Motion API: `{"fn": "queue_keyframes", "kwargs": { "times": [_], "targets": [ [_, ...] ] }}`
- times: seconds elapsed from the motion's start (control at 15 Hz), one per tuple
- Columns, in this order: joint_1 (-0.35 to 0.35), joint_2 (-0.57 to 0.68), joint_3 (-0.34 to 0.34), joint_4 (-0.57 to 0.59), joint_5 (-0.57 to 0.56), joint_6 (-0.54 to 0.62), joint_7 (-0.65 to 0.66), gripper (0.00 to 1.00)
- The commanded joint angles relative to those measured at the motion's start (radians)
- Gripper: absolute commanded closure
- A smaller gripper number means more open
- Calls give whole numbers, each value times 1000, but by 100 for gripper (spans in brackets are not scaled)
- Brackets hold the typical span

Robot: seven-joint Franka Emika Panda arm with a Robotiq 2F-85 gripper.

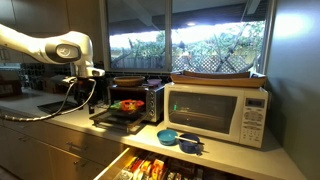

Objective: Push the tray of the grey microwave in

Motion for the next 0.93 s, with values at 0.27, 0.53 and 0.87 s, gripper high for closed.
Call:
{"fn": "queue_keyframes", "kwargs": {
  "times": [0.27, 0.53, 0.87],
  "targets": [
    [41, 83, 19, -33, 66, 403, 28, 0],
    [119, 157, -33, -34, 204, 458, -77, 0],
    [101, 160, -21, -25, 199, 431, -76, 0]
  ]
}}
